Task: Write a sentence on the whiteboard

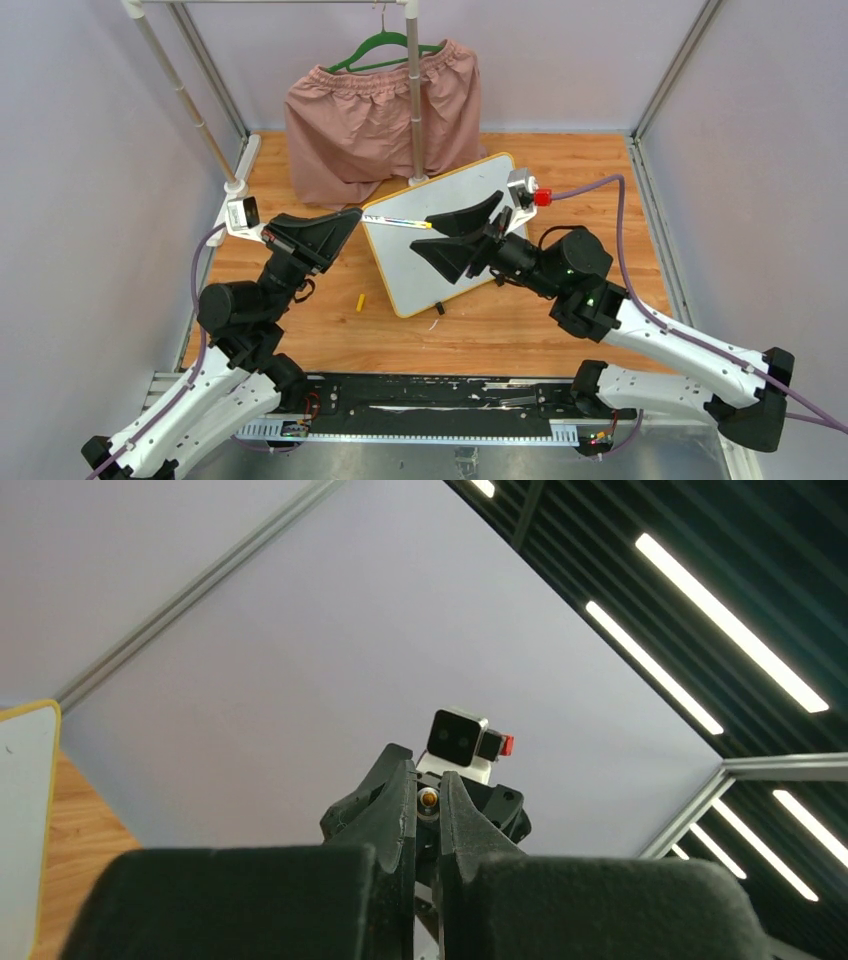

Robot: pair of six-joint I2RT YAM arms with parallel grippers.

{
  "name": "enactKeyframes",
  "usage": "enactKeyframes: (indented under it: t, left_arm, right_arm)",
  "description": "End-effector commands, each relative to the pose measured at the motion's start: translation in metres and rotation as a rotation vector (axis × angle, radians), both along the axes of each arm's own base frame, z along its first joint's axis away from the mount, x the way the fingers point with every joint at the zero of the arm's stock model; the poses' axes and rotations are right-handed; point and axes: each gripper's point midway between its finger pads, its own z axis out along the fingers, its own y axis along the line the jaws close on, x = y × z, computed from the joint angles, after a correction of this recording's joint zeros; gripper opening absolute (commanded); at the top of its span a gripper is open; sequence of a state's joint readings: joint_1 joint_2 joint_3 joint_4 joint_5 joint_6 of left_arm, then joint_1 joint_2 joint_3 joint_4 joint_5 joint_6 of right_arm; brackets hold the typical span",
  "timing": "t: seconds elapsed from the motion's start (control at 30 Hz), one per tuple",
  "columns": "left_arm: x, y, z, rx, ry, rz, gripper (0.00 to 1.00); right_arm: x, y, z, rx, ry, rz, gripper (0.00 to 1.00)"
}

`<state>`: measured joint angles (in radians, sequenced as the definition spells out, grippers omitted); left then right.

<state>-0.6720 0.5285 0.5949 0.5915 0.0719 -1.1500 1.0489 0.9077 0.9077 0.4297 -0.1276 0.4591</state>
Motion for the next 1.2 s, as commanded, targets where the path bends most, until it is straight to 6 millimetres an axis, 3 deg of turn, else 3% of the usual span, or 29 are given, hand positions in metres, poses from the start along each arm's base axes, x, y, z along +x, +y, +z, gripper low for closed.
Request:
enactKeyframes:
  t: [0.0, 0.23, 0.33, 0.47, 0.67, 1.17]
  left_arm:
    - [0.007, 0.012, 0.001, -0.104, 0.056, 0.028, 0.0]
    - [0.007, 0.012, 0.0, -0.115, 0.069, 0.014, 0.0]
    - [0.006, 0.012, 0.002, -0.118, 0.069, 0.008, 0.0]
    - [0.005, 0.013, 0.003, -0.122, 0.066, 0.007, 0.0]
    - [0.004, 0.013, 0.004, -0.13, 0.07, 0.0, 0.0]
    - [0.002, 0.011, 0.005, -0.135, 0.077, -0.028, 0.0]
  right_arm:
    - [0.0, -0.001, 0.048, 0.141, -0.055, -0.009, 0.69]
    - [0.005, 0.022, 0.059, 0.15, -0.041, 0.036, 0.71]
    - [0.005, 0.028, 0.06, 0.17, -0.022, 0.06, 0.66]
    - [0.004, 0.032, 0.065, 0.203, -0.004, 0.087, 0.56]
    - [0.004, 0.035, 0.07, 0.232, 0.013, 0.103, 0.5]
    - [0.002, 0.05, 0.07, 0.194, 0.027, 0.153, 0.42]
